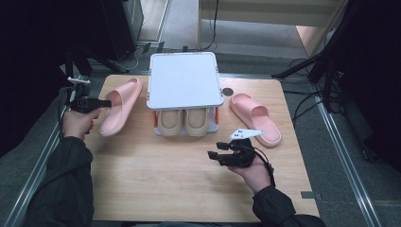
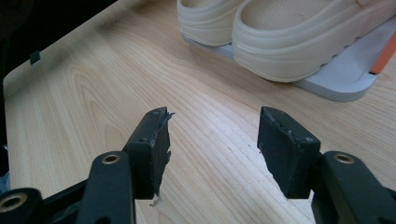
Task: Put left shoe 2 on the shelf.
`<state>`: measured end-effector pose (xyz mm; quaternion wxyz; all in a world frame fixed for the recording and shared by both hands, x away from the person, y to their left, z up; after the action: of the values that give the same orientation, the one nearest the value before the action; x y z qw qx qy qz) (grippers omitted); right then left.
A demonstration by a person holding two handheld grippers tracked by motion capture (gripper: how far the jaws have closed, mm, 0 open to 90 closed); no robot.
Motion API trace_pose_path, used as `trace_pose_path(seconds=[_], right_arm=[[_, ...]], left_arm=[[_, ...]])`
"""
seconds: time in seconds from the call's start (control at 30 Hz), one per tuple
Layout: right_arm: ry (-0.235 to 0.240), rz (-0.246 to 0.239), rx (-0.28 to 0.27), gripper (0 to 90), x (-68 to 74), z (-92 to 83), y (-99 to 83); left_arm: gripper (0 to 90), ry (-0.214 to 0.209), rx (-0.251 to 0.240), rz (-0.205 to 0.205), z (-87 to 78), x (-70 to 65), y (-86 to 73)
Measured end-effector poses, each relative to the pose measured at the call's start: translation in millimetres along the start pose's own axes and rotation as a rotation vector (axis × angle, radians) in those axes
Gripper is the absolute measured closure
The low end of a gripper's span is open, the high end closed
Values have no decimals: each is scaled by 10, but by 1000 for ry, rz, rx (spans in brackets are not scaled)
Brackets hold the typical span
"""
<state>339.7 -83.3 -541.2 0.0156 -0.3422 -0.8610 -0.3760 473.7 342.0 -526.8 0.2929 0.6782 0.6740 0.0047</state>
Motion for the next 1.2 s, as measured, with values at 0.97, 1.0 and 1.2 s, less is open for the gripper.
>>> trace_pose_path(seconds=[0.97,1.0,1.2], right_arm=[[21,-11,-6,440,33,34,60],[22,-10,-5,440,34,31,60],[25,-9,-10,440,38,9,59]], left_arm=[[835,18,-33,81,-653,-959,856],[835,18,-28,93,-658,-1009,880],[827,30,-12,133,-601,-1299,1002]])
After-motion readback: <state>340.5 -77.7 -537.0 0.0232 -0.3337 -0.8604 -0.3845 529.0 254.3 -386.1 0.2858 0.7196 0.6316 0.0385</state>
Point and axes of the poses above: each handheld gripper's, and its own axes: z roughly forward along the jaws, y roughly out of its top, x roughly to its left, the point moved 9 cm from there along z, roughly forward along the jaws, and after that the axes turned 12 degrees about x, right-handed, at the moved point
